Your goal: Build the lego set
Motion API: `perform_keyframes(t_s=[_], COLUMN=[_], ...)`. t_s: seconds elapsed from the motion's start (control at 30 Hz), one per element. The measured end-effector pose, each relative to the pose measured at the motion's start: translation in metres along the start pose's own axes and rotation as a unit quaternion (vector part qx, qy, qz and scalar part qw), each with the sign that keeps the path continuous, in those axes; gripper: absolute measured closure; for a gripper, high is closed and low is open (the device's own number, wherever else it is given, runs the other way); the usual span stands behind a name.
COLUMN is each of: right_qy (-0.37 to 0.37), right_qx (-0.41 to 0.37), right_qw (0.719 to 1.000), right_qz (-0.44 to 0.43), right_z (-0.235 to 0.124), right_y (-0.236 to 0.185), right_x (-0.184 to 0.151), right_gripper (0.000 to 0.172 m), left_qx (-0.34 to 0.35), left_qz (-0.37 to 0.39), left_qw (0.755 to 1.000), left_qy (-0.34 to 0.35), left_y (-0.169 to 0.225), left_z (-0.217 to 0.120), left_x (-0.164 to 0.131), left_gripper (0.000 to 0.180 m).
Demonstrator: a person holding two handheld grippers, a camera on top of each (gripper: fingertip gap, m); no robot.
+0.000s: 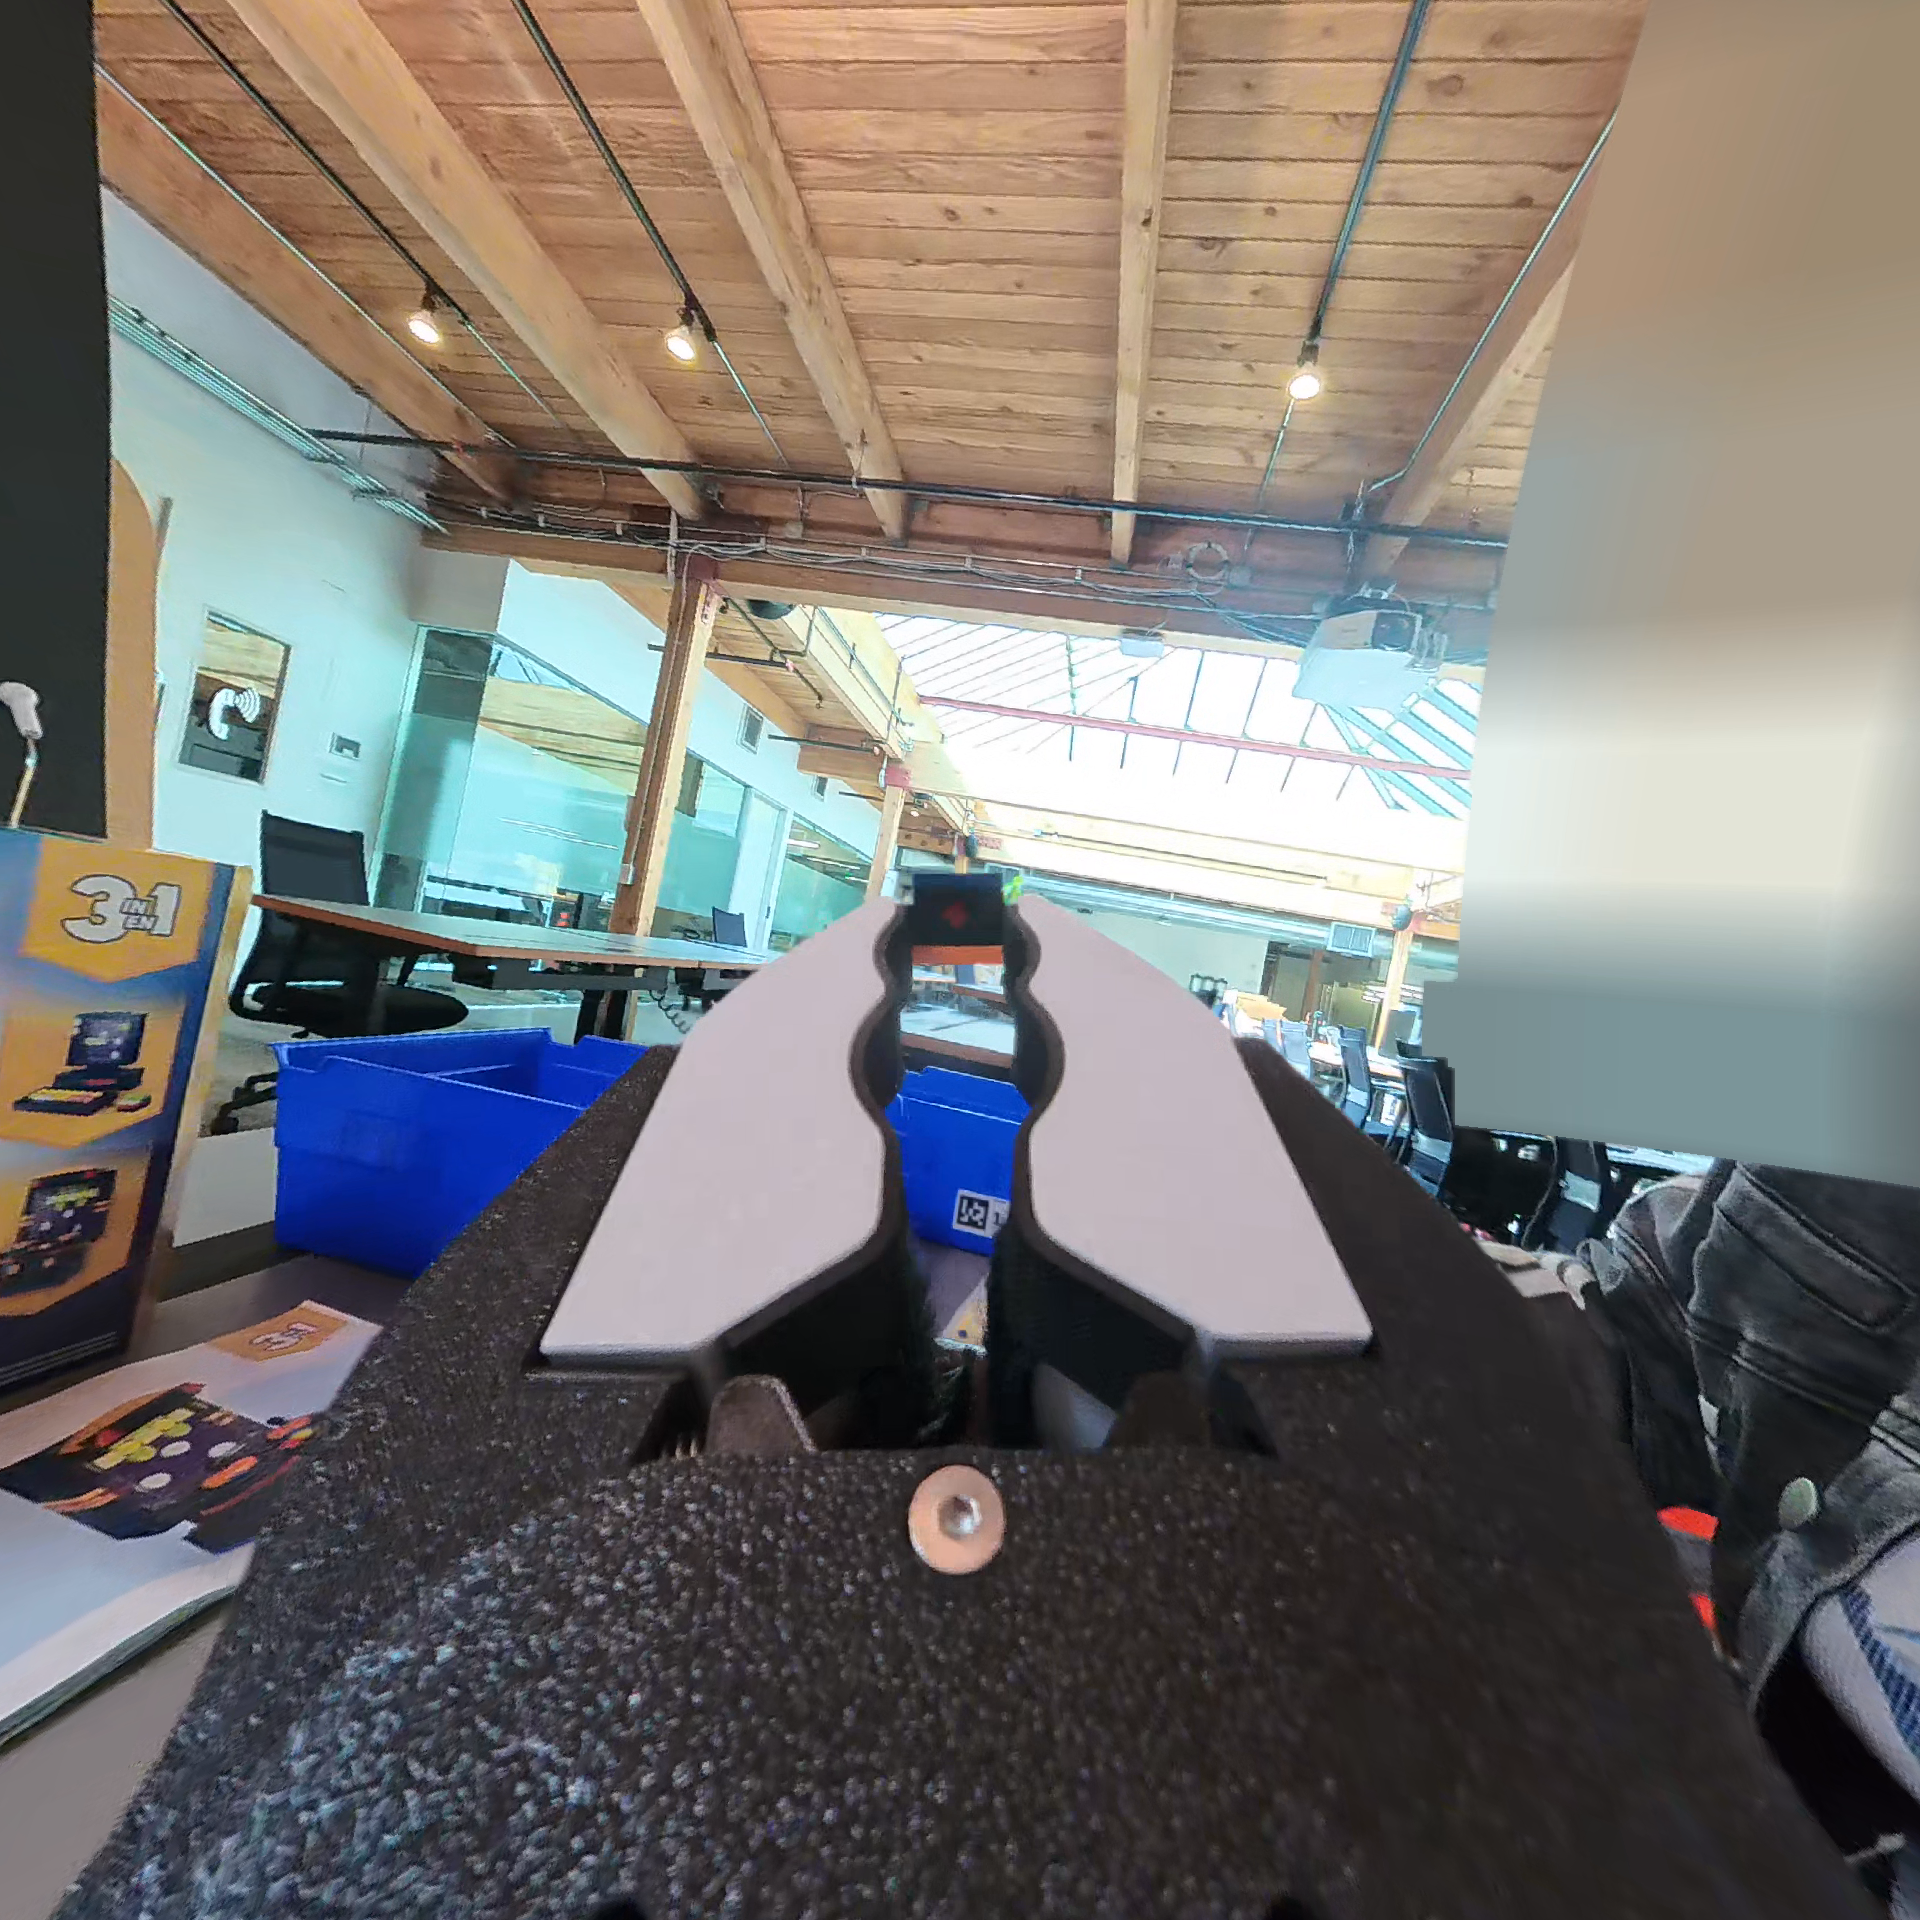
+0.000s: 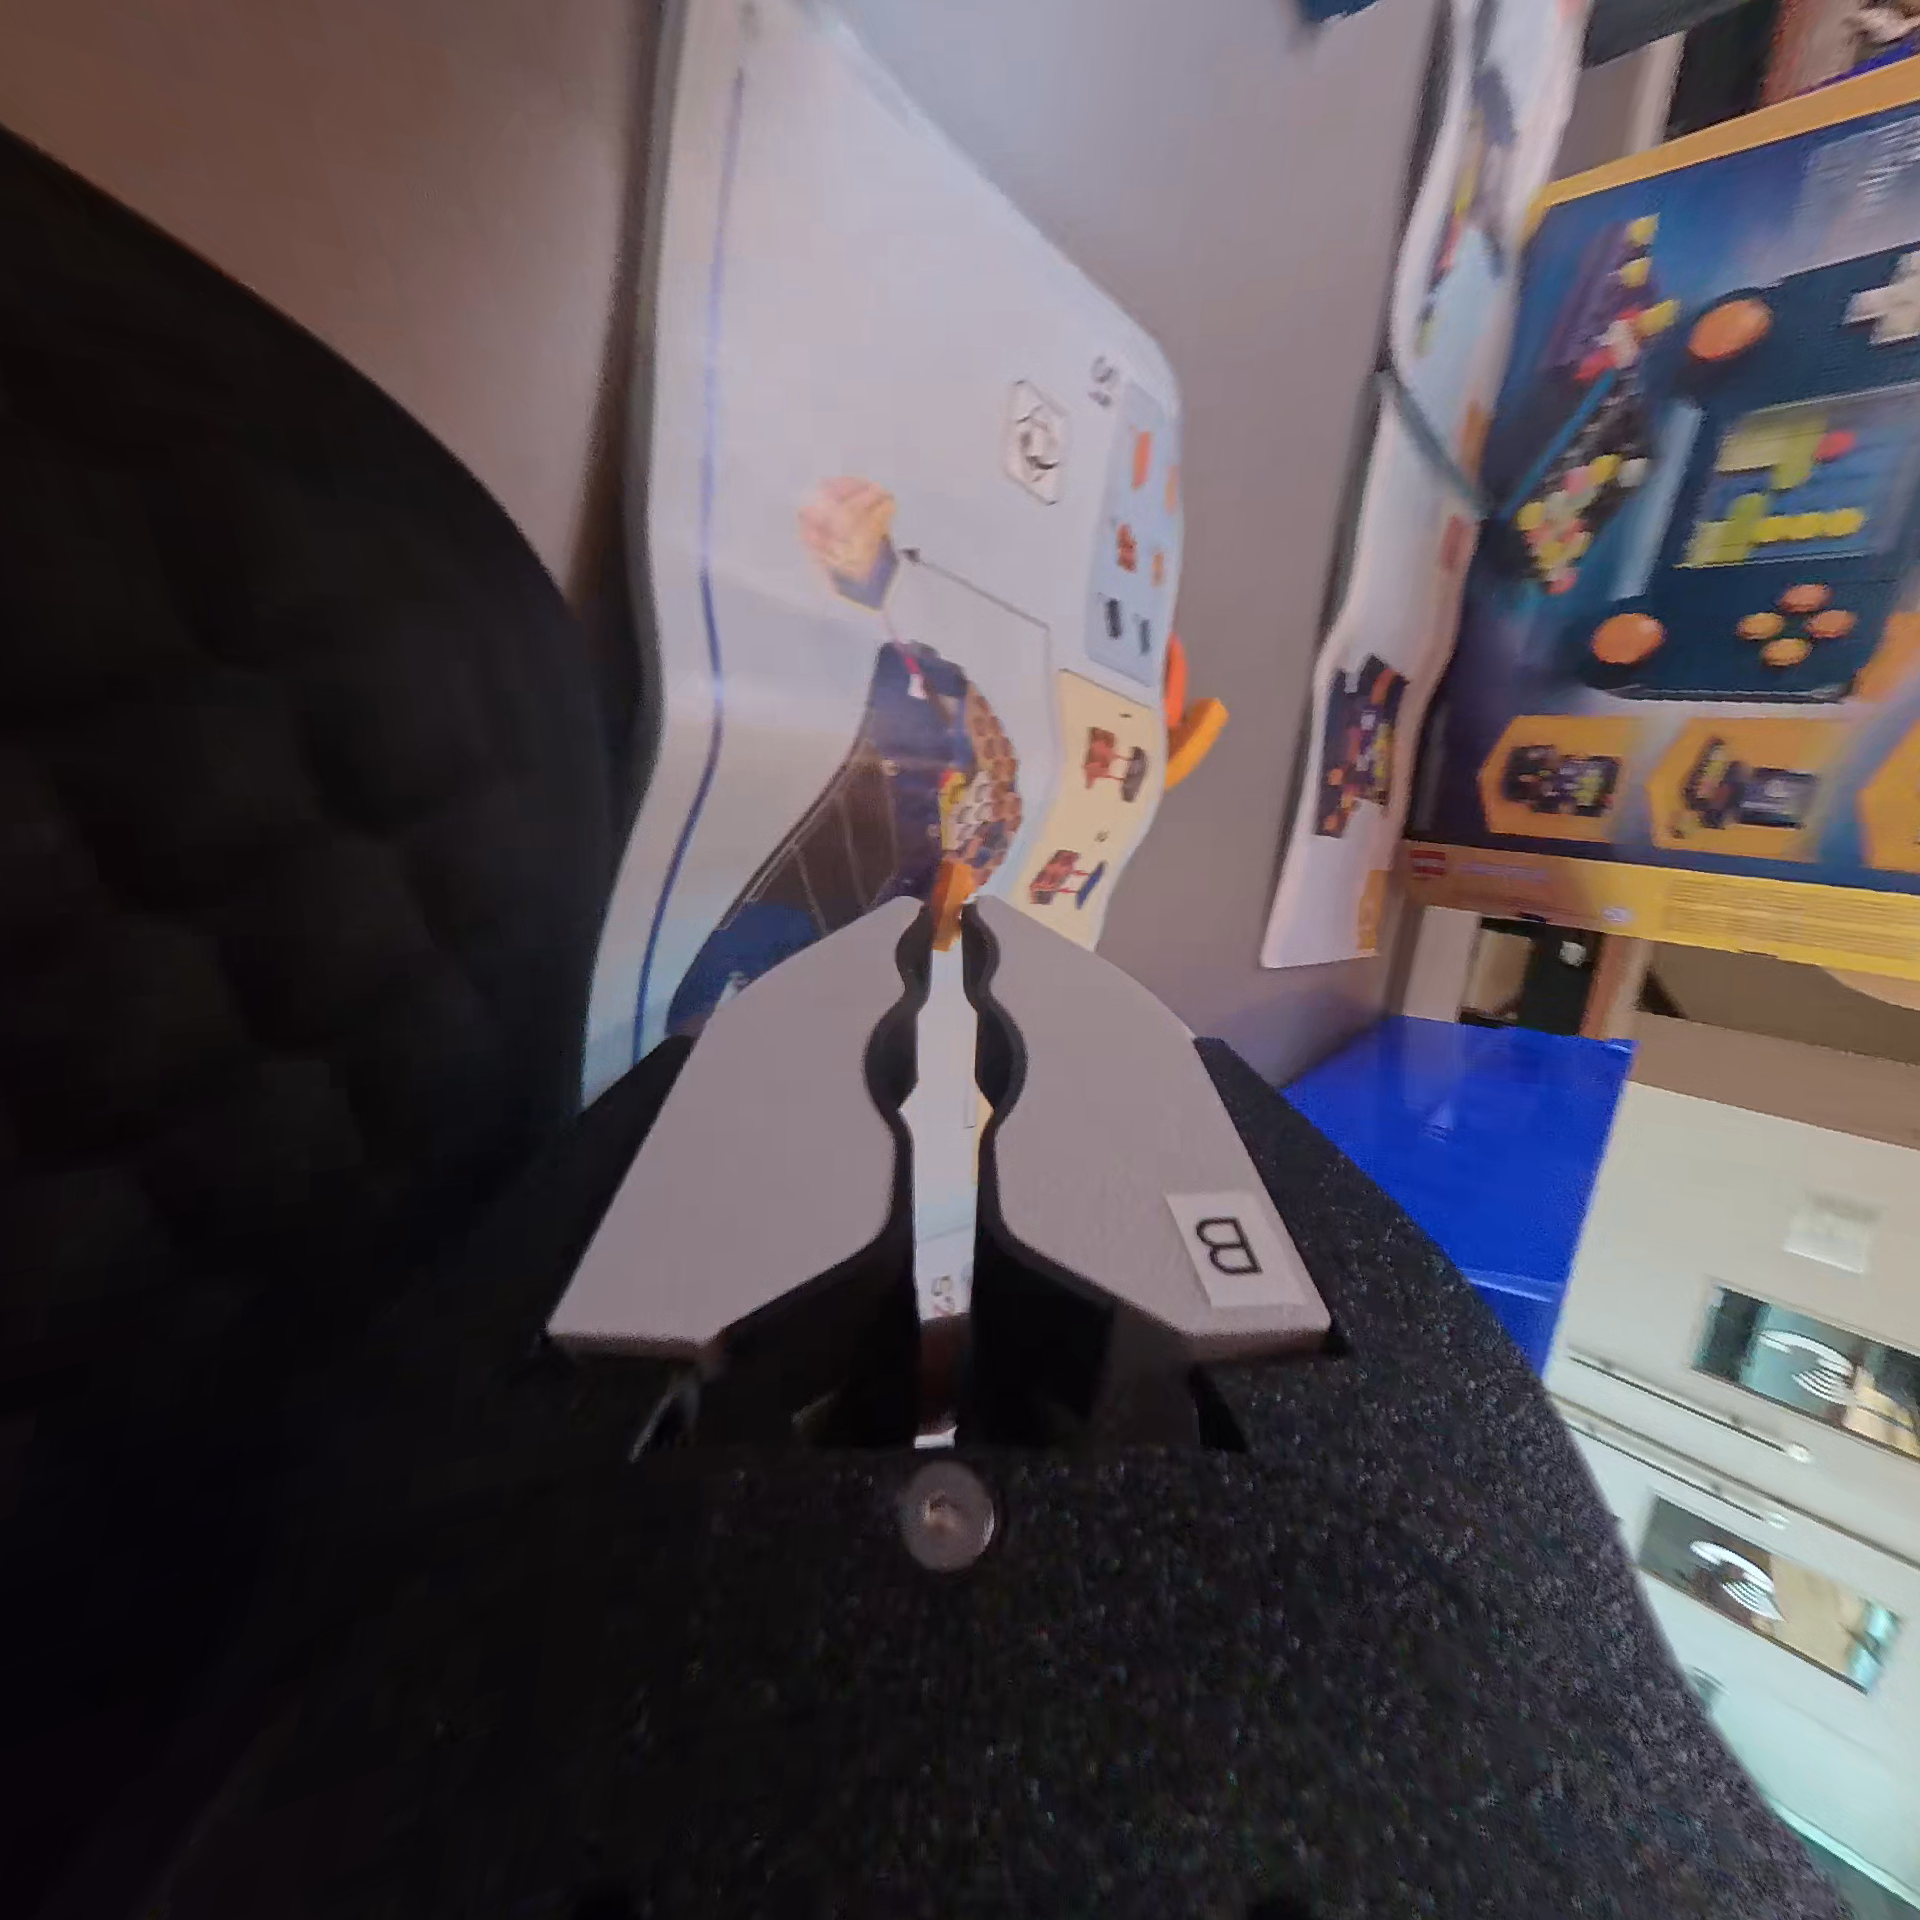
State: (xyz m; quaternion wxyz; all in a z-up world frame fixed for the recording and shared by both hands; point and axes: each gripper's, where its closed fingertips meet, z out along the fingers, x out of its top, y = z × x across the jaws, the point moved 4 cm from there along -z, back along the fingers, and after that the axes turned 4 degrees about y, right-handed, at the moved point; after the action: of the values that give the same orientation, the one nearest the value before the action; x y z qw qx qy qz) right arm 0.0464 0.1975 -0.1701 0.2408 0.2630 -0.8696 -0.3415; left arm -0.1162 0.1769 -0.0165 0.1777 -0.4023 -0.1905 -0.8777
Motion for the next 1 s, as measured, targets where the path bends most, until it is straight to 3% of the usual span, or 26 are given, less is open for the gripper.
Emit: perform_keyframes(t_s=[0.17,0.37,0.5,0.57,0.7,1.0], right_qy=[0.034,0.128,0.196,0.220,0.189,0.227], right_qx=[0.077,0.164,0.233,0.228,0.253,0.303], right_qw=[0.995,0.965,0.952,0.947,0.921,0.838], right_qz=[0.059,0.161,0.044,-0.046,-0.228,-0.393], right_z=[-0.006,-0.022,-0.036,-0.035,-0.022,-0.007], right_y=[-0.010,-0.002,0.012,0.020,0.015,0.018], right_x=[0.001,0.003,0.000,0.003,-0.002,-0.005], right_gripper=[0.162,0.159,0.150,0.145,0.146,0.145], left_qx=[-0.010,-0.010,-0.031,-0.050,-0.096,-0.122], left_qz=[-0.002,0.000,-0.013,-0.027,-0.076,-0.127], left_qw=[1.000,1.000,0.999,0.997,0.987,0.975], left_qy=[-0.010,-0.011,-0.033,-0.056,-0.099,-0.136], left_y=[0.004,0.003,0.007,0.010,0.016,0.018], left_z=[0.003,0.002,0.005,0.006,0.005,0.003], left_x=[-0.003,-0.002,-0.009,-0.016,-0.027,-0.041], left_gripper=[0.165,0.165,0.165,0.165,0.165,0.165])
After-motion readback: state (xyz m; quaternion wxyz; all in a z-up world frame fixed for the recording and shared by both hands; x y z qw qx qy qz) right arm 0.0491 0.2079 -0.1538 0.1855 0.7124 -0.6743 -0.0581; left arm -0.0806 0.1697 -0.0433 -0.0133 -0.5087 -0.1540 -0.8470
